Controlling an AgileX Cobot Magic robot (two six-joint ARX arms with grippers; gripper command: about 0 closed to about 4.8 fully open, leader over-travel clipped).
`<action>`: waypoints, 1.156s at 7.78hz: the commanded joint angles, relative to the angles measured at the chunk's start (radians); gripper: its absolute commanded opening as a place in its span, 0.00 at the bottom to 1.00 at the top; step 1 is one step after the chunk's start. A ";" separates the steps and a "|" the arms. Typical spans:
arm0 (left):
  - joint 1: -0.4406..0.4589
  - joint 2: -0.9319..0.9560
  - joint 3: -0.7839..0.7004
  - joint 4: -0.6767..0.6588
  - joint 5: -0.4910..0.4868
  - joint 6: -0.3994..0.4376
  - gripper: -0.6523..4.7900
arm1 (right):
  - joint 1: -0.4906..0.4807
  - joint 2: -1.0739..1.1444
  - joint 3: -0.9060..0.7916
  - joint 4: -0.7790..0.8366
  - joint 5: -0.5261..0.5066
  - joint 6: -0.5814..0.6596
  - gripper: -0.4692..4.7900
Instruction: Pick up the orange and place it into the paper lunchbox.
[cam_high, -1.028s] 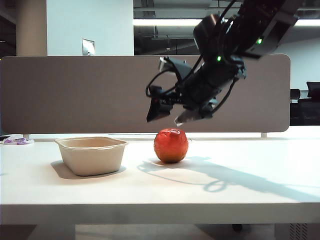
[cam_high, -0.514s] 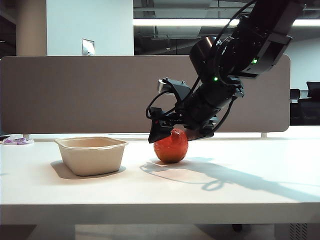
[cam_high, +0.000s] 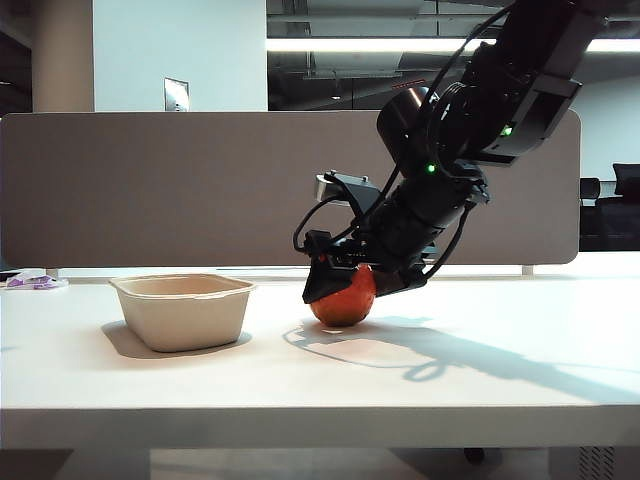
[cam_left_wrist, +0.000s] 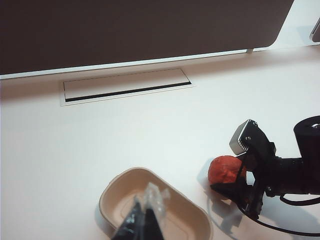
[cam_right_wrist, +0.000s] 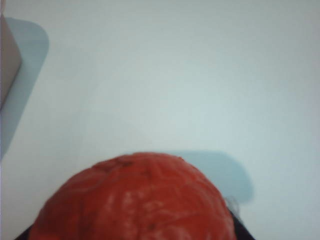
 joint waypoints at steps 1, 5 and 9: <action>0.002 0.001 0.006 0.013 0.004 0.005 0.11 | 0.002 -0.016 0.006 0.011 0.002 -0.005 0.64; 0.002 0.000 0.006 -0.169 0.004 0.087 0.11 | 0.009 -0.171 0.011 0.035 -0.019 -0.053 0.64; 0.002 0.000 0.016 -0.197 0.004 0.087 0.11 | 0.114 -0.186 0.085 0.079 -0.069 -0.053 0.64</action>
